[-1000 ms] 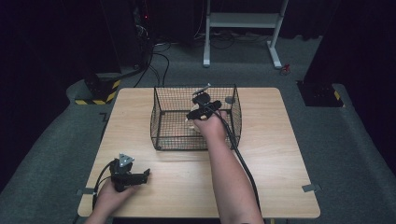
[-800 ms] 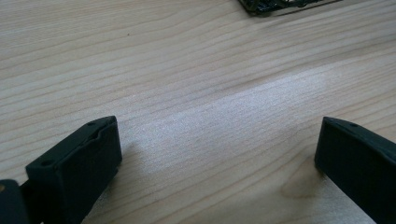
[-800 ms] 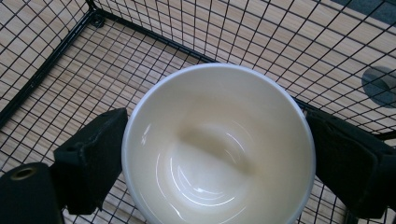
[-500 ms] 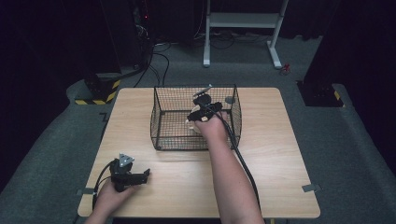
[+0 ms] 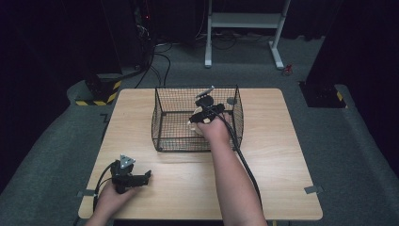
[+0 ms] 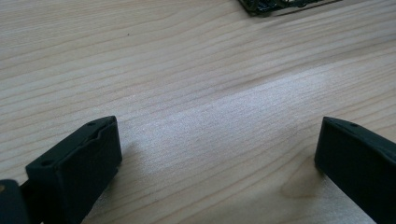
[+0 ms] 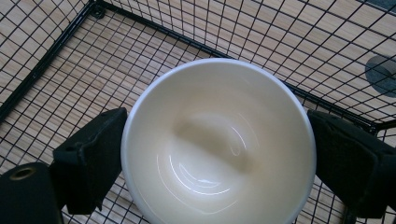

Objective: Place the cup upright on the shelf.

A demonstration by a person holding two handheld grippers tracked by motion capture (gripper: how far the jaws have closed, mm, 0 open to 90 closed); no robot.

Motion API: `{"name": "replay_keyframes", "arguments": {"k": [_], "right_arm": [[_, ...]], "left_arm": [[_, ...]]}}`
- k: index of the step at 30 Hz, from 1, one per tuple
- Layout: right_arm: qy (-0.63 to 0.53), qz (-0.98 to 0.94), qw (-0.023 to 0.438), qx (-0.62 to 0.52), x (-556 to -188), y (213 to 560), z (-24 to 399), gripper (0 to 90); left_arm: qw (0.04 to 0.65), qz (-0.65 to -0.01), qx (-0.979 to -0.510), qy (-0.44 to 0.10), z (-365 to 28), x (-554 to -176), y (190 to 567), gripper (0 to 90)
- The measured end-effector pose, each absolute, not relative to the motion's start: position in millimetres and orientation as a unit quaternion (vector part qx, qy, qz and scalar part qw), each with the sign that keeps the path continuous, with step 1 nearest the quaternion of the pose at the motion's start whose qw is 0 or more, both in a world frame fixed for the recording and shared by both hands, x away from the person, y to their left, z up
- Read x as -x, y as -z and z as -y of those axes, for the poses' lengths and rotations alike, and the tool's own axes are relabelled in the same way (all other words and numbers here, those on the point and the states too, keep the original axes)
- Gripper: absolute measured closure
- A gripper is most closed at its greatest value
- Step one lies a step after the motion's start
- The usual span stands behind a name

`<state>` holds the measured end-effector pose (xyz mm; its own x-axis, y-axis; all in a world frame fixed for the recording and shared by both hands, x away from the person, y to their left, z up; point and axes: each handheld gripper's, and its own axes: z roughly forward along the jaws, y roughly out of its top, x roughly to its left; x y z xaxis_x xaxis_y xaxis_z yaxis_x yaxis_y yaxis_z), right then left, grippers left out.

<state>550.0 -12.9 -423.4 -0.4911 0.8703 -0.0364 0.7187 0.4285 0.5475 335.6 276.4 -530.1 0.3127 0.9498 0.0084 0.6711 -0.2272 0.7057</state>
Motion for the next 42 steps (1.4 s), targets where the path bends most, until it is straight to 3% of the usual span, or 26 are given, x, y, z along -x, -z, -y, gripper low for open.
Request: {"name": "replay_keyframes", "arguments": {"k": [24, 42], "right_arm": [[-0.240, -0.834, 0.149, -0.475, -550.2, 423.0, 13.2, 8.5], [-0.255, -0.831, 0.173, -0.464, -546.9, 413.3, 15.0, 8.5]], "left_arm": [[0.307, -0.540, -0.750, -0.227, -276.4, -335.7, 530.1, 0.8], [0.307, -0.540, -0.750, -0.227, -276.4, -335.7, 530.1, 0.8]]}}
